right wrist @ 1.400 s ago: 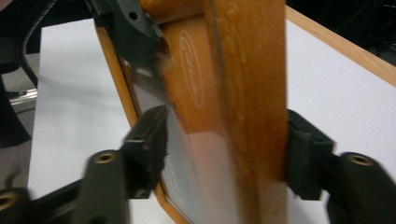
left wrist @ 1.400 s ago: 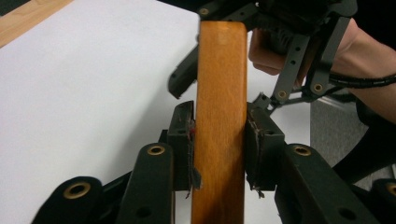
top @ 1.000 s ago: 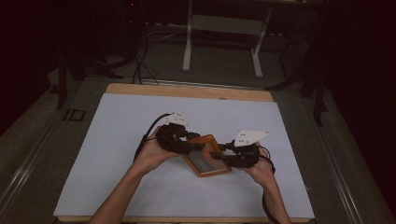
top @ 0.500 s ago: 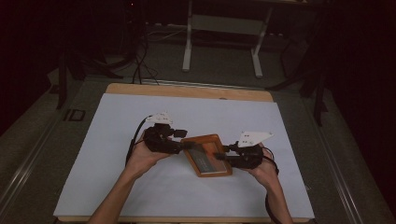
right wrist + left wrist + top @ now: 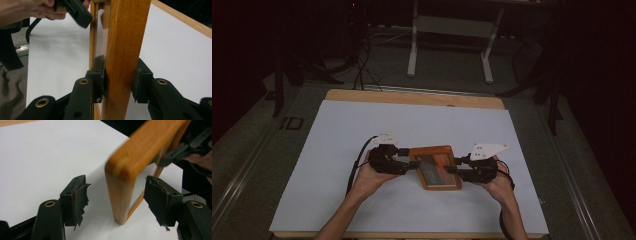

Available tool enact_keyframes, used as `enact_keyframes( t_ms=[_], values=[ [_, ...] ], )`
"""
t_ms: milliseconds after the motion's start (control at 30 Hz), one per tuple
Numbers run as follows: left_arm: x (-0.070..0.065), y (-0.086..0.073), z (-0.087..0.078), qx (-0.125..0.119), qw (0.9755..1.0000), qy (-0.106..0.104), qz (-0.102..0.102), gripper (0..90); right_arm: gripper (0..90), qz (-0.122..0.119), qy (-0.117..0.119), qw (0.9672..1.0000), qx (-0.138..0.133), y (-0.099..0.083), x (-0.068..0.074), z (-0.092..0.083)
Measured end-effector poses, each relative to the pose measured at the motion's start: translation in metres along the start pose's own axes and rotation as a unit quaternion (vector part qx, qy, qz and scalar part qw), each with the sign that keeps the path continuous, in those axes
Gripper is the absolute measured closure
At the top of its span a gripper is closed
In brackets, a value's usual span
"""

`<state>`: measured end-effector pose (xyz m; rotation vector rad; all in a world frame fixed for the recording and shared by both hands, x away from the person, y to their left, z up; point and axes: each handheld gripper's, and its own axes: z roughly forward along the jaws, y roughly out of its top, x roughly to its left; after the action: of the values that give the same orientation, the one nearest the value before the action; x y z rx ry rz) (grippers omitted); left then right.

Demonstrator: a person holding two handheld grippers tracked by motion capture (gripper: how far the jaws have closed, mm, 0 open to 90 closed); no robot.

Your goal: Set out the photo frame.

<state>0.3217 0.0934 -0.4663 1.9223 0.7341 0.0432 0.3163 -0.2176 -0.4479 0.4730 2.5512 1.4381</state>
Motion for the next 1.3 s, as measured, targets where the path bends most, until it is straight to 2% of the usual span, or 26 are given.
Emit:
enact_keyframes(
  t_ms=[167,233,333,500,633,867,1300],
  values=[
    [-0.001,-0.006,0.011,0.009,0.9999,-0.001,0.004,35.0,66.9,0.000,-0.001,1.0000,-0.001,-0.001,0.001,0.000],
    [-0.002,-0.008,0.014,0.009,0.9999,-0.010,0.005,36.2,66.9,0.000,-0.002,1.0000,-0.001,-0.001,0.001,0.000],
    [-0.007,-0.011,0.023,0.019,0.9996,-0.008,0.020,36.6,67.0,-0.001,-0.001,1.0000,-0.002,-0.001,0.001,-0.001],
    [-0.010,-0.014,0.035,0.036,0.9988,-0.012,0.031,38.6,67.0,-0.002,0.000,1.0000,-0.005,-0.002,0.002,-0.001],
    [-0.011,-0.017,0.040,0.037,0.9987,-0.010,0.035,41.1,67.1,-0.004,0.000,1.0000,-0.005,-0.002,0.002,-0.001],
    [-0.016,-0.019,0.046,0.040,0.9982,-0.010,0.043,46.1,67.2,-0.008,0.001,1.0000,-0.004,-0.001,0.004,-0.001],
    [-0.018,-0.019,0.044,0.034,0.9988,-0.016,0.032,53.1,64.8,0.004,0.001,1.0000,-0.002,-0.006,-0.001,-0.003]
  ],
)
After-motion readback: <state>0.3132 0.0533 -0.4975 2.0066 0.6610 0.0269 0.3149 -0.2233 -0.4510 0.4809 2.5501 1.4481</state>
